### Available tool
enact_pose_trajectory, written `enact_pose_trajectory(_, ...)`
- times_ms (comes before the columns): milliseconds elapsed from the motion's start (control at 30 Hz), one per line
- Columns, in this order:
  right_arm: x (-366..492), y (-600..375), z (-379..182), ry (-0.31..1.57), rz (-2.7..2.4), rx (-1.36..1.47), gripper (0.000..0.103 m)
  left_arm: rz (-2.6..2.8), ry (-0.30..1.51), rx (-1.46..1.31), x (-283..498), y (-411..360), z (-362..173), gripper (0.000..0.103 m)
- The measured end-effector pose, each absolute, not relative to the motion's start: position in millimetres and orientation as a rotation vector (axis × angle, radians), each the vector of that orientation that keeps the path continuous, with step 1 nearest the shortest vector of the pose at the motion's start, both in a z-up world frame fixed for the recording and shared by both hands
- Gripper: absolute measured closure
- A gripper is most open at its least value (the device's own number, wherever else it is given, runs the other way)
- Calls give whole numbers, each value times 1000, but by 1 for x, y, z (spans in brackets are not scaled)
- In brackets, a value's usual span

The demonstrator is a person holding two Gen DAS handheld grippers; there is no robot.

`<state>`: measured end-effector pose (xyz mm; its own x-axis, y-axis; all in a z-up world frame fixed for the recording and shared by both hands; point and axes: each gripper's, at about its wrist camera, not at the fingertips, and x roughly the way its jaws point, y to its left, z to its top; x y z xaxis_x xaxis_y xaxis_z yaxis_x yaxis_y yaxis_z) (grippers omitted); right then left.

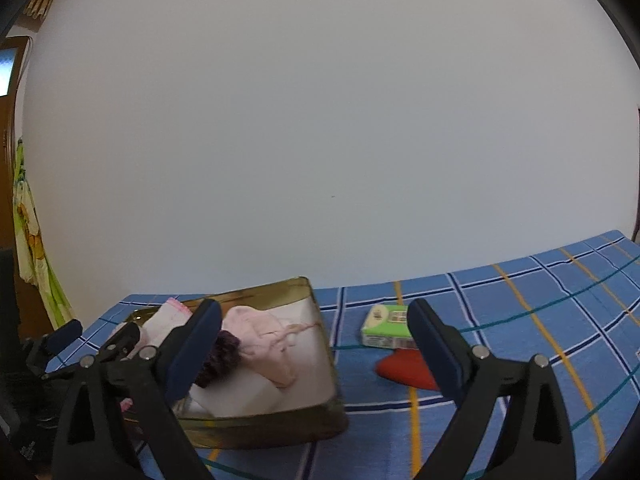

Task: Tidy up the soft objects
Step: 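Open both tools to release the plush toy and scrunchie into the tray, then move the right tool to the red rubber item while the left tool moves to the green tissue packet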

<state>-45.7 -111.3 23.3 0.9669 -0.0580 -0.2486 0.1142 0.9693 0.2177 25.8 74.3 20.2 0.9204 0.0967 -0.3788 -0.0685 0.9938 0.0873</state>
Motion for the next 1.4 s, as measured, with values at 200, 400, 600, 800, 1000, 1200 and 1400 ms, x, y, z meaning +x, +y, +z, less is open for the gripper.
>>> enact_pose_trajectory(200,-57,-126,21,260,-122,207,8,90,402,49,22,71,16,19)
enact_pose_trajectory(400,-64,-143,18,273,-156,186,8,76,419,35,18,64,10,19)
enact_pose_trajectory(600,-73,-164,15,286,-189,183,8,75,418,54,11,54,6,19)
enact_pose_trajectory(800,-78,-185,11,313,-227,173,8,50,423,53,0,43,5,19)
enact_pose_trajectory(1000,-85,-212,8,331,-260,179,8,17,421,87,-9,26,4,19)
enact_pose_trajectory(1200,-84,-233,6,364,-272,199,8,-35,440,81,-20,9,3,19)
enact_pose_trajectory(1400,-75,-242,2,431,-233,189,8,-91,446,92,-38,-15,1,19)
